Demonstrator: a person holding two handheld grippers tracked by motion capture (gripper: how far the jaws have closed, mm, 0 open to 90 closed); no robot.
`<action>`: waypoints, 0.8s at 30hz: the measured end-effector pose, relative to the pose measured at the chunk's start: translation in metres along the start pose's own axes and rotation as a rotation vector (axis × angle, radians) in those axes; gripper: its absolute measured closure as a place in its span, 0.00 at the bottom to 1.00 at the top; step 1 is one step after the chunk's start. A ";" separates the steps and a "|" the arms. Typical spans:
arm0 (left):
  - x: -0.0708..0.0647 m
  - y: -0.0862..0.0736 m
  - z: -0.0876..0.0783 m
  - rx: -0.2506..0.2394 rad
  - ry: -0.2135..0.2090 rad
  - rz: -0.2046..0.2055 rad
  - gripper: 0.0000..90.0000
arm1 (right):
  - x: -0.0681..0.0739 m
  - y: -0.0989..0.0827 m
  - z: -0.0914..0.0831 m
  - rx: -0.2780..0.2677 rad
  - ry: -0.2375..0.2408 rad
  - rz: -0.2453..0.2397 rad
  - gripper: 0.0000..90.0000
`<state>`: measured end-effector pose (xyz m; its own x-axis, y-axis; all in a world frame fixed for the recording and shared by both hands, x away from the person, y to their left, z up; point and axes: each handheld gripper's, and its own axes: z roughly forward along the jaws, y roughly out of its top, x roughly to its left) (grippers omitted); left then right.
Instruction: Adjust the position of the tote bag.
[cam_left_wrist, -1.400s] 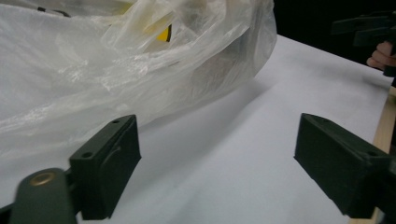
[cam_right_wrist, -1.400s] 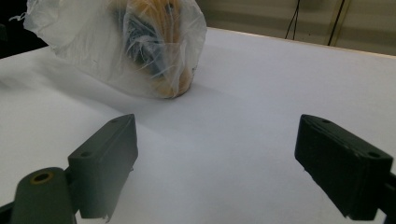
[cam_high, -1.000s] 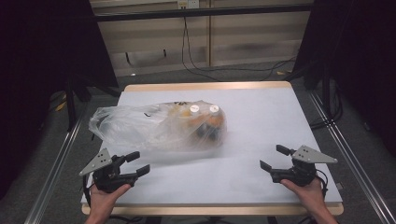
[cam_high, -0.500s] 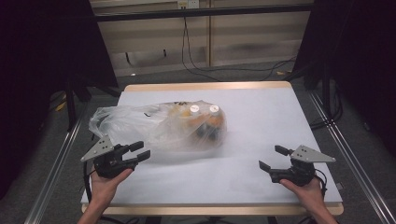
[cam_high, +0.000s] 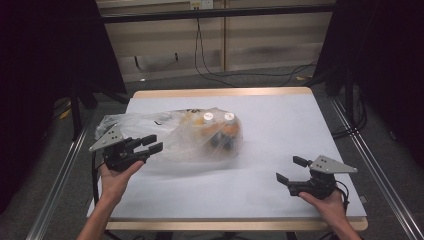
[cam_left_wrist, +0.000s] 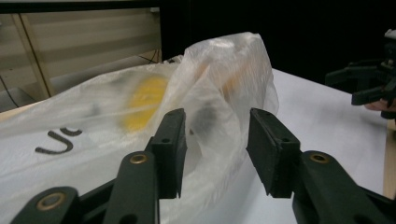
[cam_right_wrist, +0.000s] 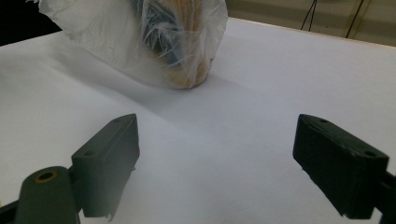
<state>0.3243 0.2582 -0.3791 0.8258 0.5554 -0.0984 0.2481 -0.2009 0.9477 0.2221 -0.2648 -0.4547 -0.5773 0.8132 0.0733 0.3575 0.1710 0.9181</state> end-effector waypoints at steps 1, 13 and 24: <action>0.002 0.003 0.004 -0.004 -0.008 -0.001 0.66 | 0.000 0.000 0.000 0.000 0.000 -0.002 0.16; 0.023 0.009 0.031 0.092 0.023 0.000 0.79 | -0.001 0.000 0.003 0.010 0.015 -0.004 0.15; 0.032 -0.017 0.040 0.252 0.028 0.037 0.69 | 0.001 0.000 0.004 0.026 0.025 -0.012 0.15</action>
<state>0.3667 0.2474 -0.4107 0.8234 0.5650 -0.0531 0.3391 -0.4149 0.8443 0.2246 -0.2617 -0.4566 -0.5994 0.7972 0.0726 0.3694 0.1951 0.9086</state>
